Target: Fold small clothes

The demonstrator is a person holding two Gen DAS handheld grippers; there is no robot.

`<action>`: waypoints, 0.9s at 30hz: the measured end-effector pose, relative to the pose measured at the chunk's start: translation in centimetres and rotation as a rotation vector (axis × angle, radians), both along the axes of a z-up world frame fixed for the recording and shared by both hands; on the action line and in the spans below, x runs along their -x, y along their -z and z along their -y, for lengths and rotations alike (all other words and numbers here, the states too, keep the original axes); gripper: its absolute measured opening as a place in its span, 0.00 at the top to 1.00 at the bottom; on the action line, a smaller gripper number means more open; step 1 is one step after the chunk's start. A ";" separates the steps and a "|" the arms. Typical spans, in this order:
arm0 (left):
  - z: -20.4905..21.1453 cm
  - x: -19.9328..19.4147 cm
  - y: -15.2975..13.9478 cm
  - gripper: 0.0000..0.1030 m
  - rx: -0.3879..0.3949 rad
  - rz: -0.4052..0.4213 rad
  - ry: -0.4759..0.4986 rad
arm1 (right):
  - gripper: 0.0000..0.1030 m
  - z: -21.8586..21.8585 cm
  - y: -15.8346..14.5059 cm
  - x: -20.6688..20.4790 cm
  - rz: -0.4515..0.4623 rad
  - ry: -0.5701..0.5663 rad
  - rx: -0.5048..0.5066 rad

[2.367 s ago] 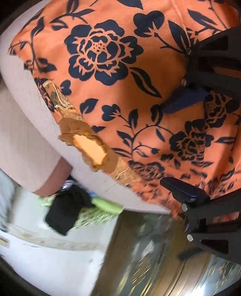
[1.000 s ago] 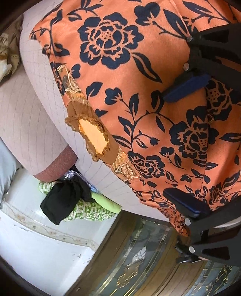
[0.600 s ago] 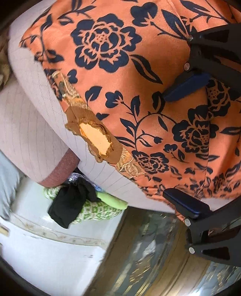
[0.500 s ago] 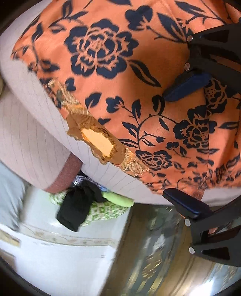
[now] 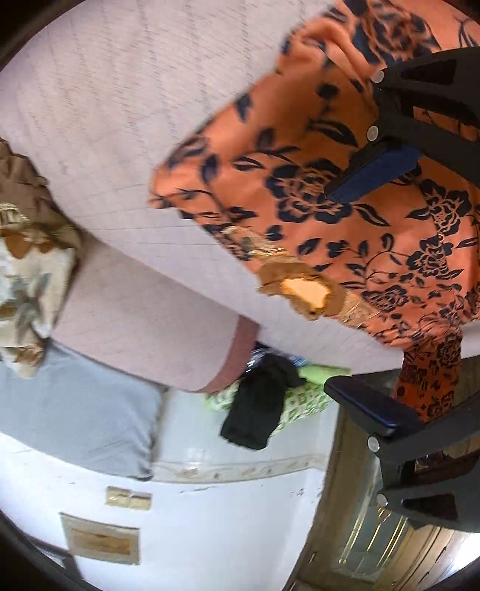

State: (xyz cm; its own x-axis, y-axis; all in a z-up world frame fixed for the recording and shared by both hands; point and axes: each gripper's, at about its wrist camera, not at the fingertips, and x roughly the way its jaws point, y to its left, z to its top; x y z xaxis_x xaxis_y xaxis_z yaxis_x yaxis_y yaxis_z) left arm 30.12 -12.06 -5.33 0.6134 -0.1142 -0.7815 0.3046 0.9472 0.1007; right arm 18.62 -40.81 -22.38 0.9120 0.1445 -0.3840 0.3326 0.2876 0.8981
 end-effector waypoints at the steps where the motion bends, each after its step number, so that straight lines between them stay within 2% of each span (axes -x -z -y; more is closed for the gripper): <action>1: 2.5 0.9 0.4 0.85 0.003 -0.019 0.038 | 0.06 0.6 -0.2 0.4 0.010 0.015 0.000; 3: 6.9 2.7 0.8 0.83 0.017 -0.046 0.117 | 0.06 1.7 -0.6 1.4 0.024 0.053 0.014; 4: 9.2 3.9 0.8 0.73 0.027 -0.062 0.167 | 0.06 2.3 -0.7 2.0 0.025 0.089 0.025; 5: 11.1 5.1 0.6 0.55 0.026 -0.076 0.217 | 0.06 2.7 -0.7 2.5 0.030 0.111 0.025; 6: 12.1 5.9 0.3 0.47 0.026 -0.067 0.246 | 0.06 2.9 -0.6 2.8 0.039 0.125 0.019; 7: 12.6 6.8 -0.4 0.35 0.037 -0.028 0.269 | 0.06 3.2 -0.6 3.1 0.050 0.135 0.012; 8: 12.7 7.7 -1.2 0.29 0.046 0.017 0.279 | 0.06 3.3 -0.7 3.2 0.053 0.137 0.013; 9: 12.4 8.6 -2.4 0.26 0.058 0.080 0.283 | 0.06 3.4 -0.9 3.3 0.055 0.137 0.021; 11: 10.8 9.1 -3.8 0.17 0.085 0.148 0.270 | 0.06 3.5 -1.2 3.5 0.058 0.137 0.037; 14: 7.2 8.4 -3.9 0.15 0.088 0.213 0.175 | 0.06 3.3 -1.5 3.4 0.057 0.126 0.052; 17: 3.3 6.9 -1.4 0.15 0.039 0.223 0.047 | 0.06 2.7 -1.2 2.8 0.043 0.086 0.054; 20: -0.1 4.9 3.3 0.15 -0.008 0.150 -0.067 | 0.06 2.1 -1.1 2.0 -0.010 0.038 0.086; 23: -3.4 3.5 7.8 0.15 -0.002 0.078 -0.174 | 0.06 2.9 -0.6 1.7 -0.080 0.033 0.109; 27: -7.6 2.7 12.3 0.15 0.036 0.054 -0.301 | 0.07 5.1 -0.1 3.4 -0.028 0.093 0.042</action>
State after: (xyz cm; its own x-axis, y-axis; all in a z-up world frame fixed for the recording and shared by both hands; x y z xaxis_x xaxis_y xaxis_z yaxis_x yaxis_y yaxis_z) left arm 27.45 -4.42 -17.66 0.6647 0.0520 -0.7453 0.0049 0.9973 0.0739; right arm 15.19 -45.95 -22.28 0.9097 0.0432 -0.4131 0.3840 0.2911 0.8762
